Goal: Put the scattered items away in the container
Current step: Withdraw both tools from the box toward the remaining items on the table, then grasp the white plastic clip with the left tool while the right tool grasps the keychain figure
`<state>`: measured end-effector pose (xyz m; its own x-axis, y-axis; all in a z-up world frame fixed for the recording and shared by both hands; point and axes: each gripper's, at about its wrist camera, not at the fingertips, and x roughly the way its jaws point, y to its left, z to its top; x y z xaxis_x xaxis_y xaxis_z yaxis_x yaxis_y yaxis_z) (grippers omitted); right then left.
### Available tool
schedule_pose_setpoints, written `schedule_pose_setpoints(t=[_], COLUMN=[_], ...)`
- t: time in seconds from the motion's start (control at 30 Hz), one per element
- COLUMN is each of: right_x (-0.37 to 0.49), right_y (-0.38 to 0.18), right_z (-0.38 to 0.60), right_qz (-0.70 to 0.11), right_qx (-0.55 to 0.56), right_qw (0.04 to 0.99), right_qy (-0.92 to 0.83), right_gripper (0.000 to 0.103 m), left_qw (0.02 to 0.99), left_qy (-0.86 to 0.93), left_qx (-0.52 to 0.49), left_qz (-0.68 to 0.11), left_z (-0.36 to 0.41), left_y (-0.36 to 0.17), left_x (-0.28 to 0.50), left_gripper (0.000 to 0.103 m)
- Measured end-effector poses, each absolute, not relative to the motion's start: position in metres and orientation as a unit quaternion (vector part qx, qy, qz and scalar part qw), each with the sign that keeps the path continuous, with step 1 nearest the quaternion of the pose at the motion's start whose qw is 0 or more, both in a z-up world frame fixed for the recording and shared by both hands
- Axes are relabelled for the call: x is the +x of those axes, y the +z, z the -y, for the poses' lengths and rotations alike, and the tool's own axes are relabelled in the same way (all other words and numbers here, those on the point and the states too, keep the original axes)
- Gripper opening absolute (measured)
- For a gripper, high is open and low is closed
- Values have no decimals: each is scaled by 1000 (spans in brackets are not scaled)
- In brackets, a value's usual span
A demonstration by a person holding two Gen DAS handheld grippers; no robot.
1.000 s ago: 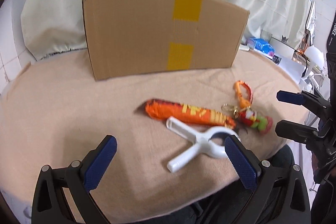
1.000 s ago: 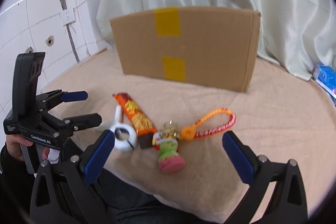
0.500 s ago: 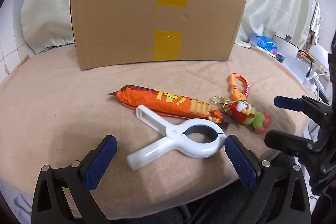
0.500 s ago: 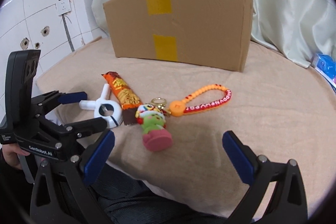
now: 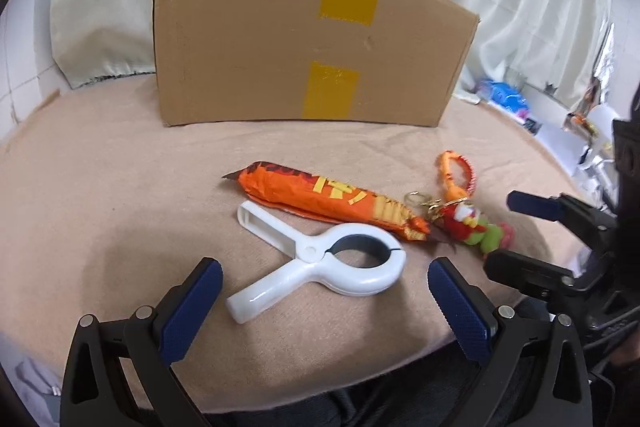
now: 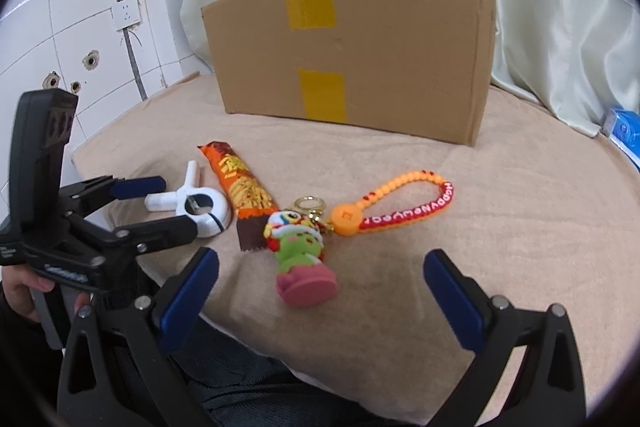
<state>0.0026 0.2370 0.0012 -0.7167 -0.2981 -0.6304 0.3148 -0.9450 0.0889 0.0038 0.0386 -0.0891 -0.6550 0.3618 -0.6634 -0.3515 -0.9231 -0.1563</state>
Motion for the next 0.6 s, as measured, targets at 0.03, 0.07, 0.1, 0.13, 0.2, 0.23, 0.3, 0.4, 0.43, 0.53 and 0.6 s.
schedule_pose_setpoints(t=[0.03, 0.07, 0.1, 0.13, 0.2, 0.23, 0.3, 0.4, 0.43, 0.53, 0.6], right_x=[2, 2, 2, 2, 1, 1, 0, -1, -2, -5, -5], right_y=[1, 1, 1, 1, 1, 1, 0, -1, -1, -3, -4], right_z=[-236, -236, -235, -235, -236, -236, -236, -235, -234, -230, -228], right_qz=[-12, -12, -13, -13, -14, -14, -14, -18, -18, -19, -25], right_qx=[339, 339, 339, 338, 339, 338, 339, 340, 339, 342, 340], right_qw=[167, 169, 169, 170, 169, 168, 168, 170, 172, 178, 180], right_qy=[-926, -926, -926, -926, -926, -926, -925, -925, -925, -923, -923], right_gripper=[103, 103, 103, 103, 103, 103, 103, 103, 103, 99, 92], left_qw=[191, 186, 182, 178, 170, 166, 161, 161, 161, 173, 185], left_qy=[913, 916, 918, 919, 922, 923, 926, 929, 930, 928, 927], left_qx=[-360, -356, -353, -352, -348, -345, -339, -329, -326, -323, -324], left_qz=[4, 1, -4, -8, -14, -20, -42, -56, -57, -58, -52], left_z=[-41, -43, -46, -48, -50, -51, -53, -53, -52, -49, -45], left_y=[-90, -90, -91, -92, -93, -93, -97, -100, -100, -100, -99], left_x=[4, 4, 4, 2, -1, -3, -4, -4, -4, -5, -7], left_gripper=[103, 103, 103, 103, 103, 103, 103, 103, 103, 103, 99])
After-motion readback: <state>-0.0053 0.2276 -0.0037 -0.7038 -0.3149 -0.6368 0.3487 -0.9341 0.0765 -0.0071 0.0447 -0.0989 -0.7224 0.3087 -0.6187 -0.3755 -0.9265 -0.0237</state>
